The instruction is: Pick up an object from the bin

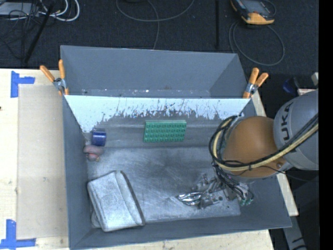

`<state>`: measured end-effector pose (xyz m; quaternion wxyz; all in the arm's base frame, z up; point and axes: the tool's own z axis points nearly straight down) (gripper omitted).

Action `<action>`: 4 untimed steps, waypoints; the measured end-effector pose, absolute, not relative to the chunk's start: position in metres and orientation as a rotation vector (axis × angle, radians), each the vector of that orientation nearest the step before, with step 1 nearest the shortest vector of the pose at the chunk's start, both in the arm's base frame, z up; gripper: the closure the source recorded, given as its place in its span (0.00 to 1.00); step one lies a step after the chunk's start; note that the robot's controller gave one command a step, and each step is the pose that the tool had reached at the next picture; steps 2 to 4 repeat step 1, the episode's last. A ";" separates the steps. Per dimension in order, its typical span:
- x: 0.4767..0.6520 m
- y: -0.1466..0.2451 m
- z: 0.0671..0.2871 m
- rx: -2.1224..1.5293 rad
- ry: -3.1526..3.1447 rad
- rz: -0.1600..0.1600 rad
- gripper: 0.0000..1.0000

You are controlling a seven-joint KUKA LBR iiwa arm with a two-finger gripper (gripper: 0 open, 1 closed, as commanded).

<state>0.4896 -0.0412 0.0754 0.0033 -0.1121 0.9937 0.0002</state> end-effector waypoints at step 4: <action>0.526 -0.095 0.221 -0.753 3.043 -0.005 1.00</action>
Offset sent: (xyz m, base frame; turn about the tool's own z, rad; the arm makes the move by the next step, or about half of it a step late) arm 0.0342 -0.0529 0.1433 -0.2636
